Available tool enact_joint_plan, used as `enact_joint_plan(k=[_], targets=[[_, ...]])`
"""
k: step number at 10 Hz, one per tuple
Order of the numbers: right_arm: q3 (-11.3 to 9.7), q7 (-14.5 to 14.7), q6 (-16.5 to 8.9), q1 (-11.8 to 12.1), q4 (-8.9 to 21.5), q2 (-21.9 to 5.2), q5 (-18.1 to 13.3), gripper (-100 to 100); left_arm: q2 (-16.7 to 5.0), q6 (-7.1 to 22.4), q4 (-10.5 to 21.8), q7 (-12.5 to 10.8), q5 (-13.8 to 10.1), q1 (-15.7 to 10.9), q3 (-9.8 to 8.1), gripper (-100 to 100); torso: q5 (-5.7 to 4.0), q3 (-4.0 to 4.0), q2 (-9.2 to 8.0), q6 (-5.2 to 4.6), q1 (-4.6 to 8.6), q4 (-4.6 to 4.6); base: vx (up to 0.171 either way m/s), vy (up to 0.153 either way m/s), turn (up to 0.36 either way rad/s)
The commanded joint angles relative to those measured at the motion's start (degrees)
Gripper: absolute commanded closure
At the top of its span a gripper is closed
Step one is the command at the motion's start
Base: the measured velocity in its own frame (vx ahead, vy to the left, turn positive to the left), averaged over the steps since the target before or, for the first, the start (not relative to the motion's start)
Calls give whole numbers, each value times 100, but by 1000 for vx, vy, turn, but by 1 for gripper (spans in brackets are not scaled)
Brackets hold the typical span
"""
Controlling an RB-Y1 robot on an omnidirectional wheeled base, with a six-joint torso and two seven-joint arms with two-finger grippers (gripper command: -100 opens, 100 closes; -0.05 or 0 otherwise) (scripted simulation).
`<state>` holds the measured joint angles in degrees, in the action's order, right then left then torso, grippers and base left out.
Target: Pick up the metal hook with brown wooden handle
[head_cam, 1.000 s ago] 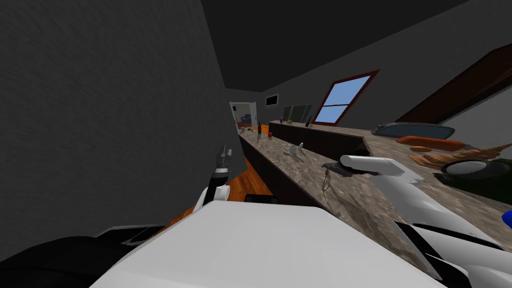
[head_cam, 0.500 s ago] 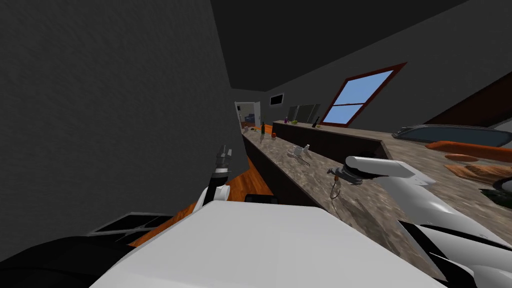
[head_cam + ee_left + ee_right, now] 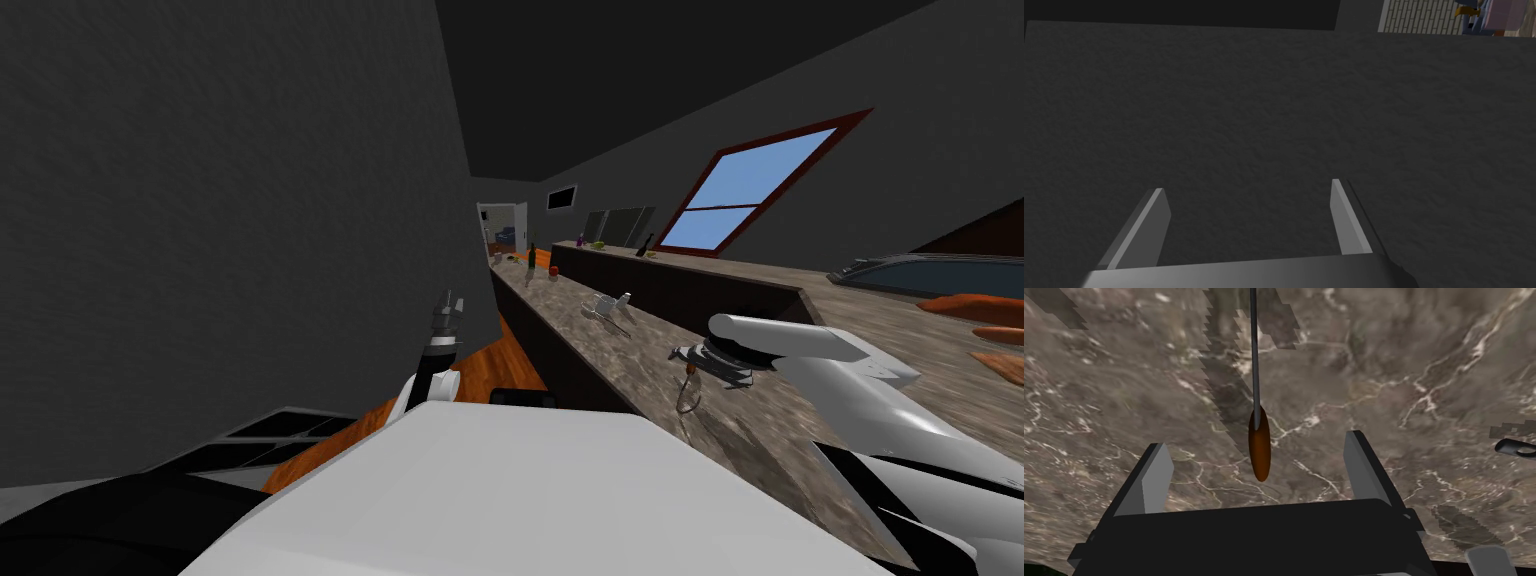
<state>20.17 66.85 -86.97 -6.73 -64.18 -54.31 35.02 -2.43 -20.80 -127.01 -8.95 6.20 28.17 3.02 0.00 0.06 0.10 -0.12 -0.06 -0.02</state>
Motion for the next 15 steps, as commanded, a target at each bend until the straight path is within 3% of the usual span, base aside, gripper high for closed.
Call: enact_joint_plan(k=[1,2,3,4,9,10,11,15], targets=[[35,35,-176,-5,122,-37,16,-100,0,0,0,0,0,0,0,0,0,0,0,0,0,0,18,7,92],[25,24,-102,0,77,-25,12,-100,0,0,0,0,0,0,0,0,0,0,0,0,-1,0,8,2,18],[28,30,-123,0,86,-27,14,0,0,0,0,0,0,0,0,0,0,-2,-4,-2,0,1,0,0,0],[86,260,37,45,206,22,-3,-100,0,0,0,0,0,0,0,0,0,-4,-6,-2,1,1,72,6,-142],[225,797,406,152,489,136,-44,-100,0,0,0,0,0,1,0,0,4,6,10,-3,-18,-2,60,48,-124],[207,693,334,147,428,122,-35,-100,0,0,0,0,0,1,0,0,3,4,7,-4,-15,-2,17,22,-32],[211,721,355,153,436,126,-37,100,0,0,0,0,0,0,0,0,2,1,1,1,-7,0,0,0,0],[214,713,354,150,436,126,-35,100,0,0,0,0,0,0,0,0,-2,-4,-8,1,6,0,1,1,0]])
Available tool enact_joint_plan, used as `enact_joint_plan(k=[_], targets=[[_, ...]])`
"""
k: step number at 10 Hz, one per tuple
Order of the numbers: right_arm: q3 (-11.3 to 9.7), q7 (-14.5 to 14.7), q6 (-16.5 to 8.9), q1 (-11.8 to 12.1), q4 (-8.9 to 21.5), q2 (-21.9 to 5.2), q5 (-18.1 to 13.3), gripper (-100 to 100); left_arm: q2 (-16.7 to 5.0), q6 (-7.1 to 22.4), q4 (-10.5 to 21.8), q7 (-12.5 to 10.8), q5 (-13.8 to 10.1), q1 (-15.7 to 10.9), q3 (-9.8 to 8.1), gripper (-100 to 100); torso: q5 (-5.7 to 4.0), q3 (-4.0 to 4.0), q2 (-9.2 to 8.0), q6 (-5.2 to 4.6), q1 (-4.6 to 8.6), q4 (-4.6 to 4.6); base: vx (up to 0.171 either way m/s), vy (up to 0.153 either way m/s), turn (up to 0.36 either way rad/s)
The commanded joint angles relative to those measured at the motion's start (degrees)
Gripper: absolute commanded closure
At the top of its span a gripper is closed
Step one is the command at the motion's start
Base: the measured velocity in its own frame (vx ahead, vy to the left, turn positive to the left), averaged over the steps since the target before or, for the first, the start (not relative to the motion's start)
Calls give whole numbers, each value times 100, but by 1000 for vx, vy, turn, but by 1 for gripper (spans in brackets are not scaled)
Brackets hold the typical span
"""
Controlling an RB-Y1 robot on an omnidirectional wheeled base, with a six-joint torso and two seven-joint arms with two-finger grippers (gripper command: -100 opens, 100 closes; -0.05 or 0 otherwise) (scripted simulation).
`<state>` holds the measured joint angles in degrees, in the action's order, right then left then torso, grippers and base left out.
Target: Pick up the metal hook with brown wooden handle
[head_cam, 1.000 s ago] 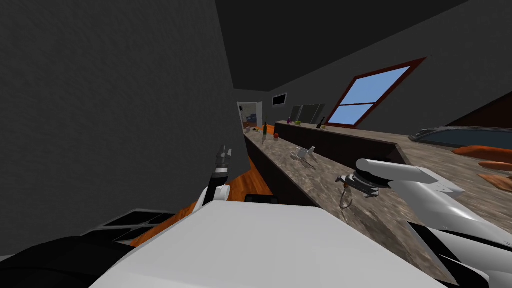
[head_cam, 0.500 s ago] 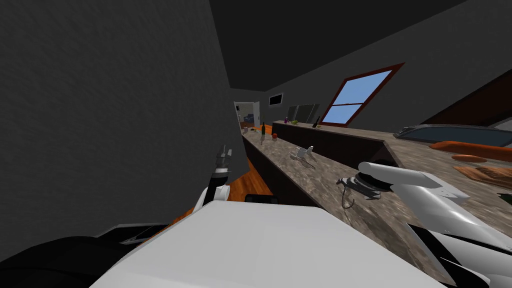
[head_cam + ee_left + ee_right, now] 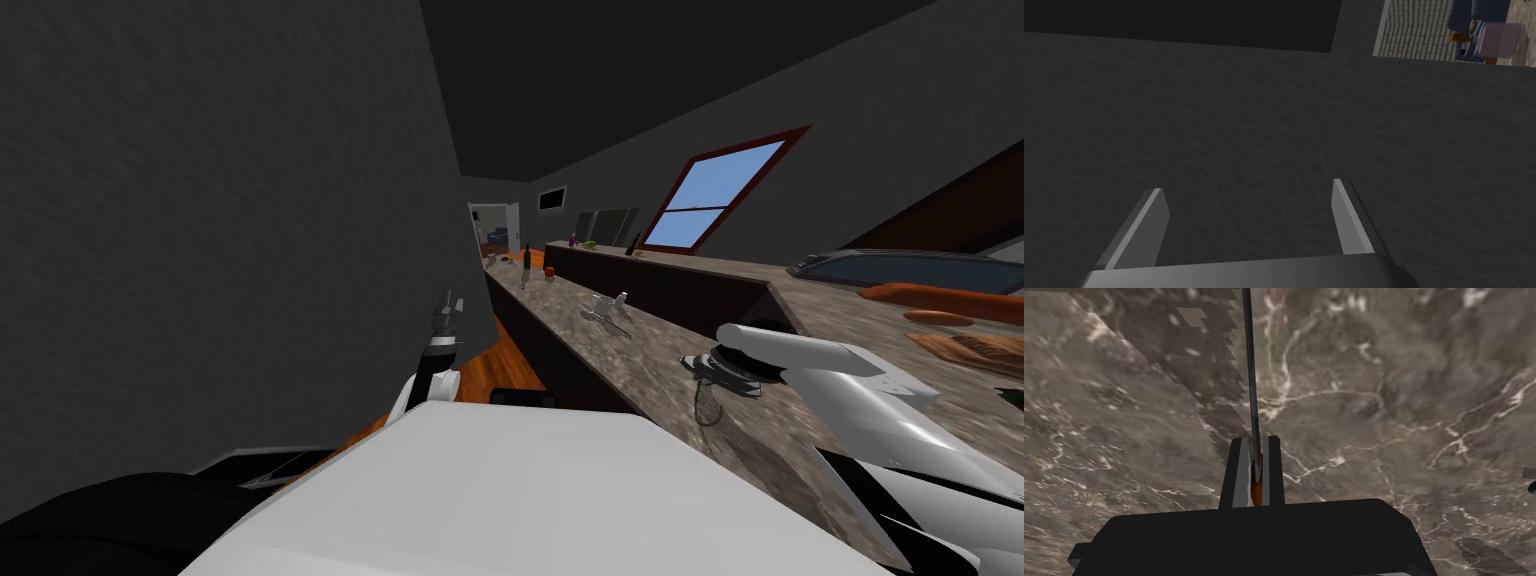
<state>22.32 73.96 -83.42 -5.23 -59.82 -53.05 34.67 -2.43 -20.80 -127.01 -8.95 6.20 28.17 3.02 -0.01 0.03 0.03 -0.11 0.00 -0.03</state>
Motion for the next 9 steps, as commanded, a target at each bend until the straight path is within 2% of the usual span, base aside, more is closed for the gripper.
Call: enact_joint_plan(k=[1,2,6,7,8,9], targets=[[0,0,0,0,0,0,0,0,0,0,0,0,0,0,0,0,0,0,0,0,0,0,0,0,0],[-49,-144,-106,-44,-69,-39,8,100,0,0,0,0,0,0,0,0,0,0,0,0,0,0,1,-35,211],[-167,-605,-423,-135,-311,-136,43,100,0,0,0,0,0,-1,0,0,-1,-10,-18,4,17,3,-66,-51,124],[-187,-682,-476,-150,-352,-153,48,100,0,0,0,0,0,-1,0,0,-1,-14,-25,5,11,4,-91,-31,82],[-164,-612,-423,-130,-325,-140,48,100,0,0,0,0,0,-1,0,0,0,-16,-30,2,8,5,-36,-15,15],[-166,-633,-437,-133,-331,-143,50,0,0,0,0,0,0,0,0,0,0,-10,-18,-1,5,2,-7,-3,-6]])
